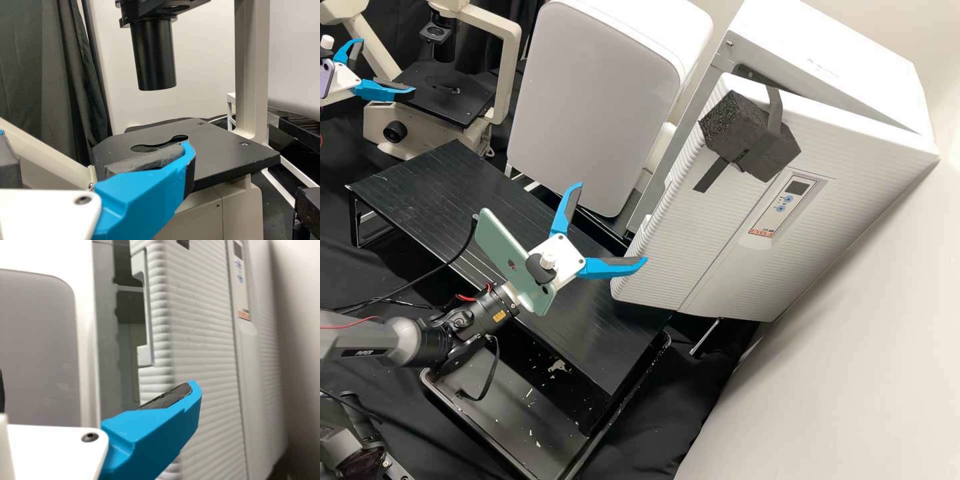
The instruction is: Close the incubator door
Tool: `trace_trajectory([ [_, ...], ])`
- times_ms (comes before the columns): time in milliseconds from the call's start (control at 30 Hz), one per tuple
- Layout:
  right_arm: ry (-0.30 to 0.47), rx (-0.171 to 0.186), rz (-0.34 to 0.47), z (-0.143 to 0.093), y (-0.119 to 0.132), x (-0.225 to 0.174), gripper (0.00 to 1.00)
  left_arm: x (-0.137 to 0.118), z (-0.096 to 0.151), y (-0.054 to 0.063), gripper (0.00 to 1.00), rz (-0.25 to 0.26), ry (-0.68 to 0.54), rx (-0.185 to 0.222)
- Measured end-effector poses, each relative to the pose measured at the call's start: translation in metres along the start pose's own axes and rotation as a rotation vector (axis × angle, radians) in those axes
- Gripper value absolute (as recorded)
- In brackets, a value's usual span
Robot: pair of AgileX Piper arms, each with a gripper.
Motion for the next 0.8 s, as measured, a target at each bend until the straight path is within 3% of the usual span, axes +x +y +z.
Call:
trace_trajectory([
  [67,0.010,0.010,-0.020,-0.001,-0.005,0.005,1.00,0.000,0.000,0.000,1.00,0.000,0.000,0.000],
  [367,0.029,-0.035,-0.057,-0.006,-0.017,0.009,1.00,0.000,0.000,0.000,1.00,0.000,0.000,0.000],
  [567,0.061,-0.020,-0.089,-0.012,-0.028,0.020,1.00,0.000,0.000,0.000,1.00,0.000,0.000,0.000],
  [800,0.073,-0.054,-0.095,-0.017,-0.046,0.043,1.00,0.000,0.000,0.000,1.00,0.000,0.000,0.000],
])
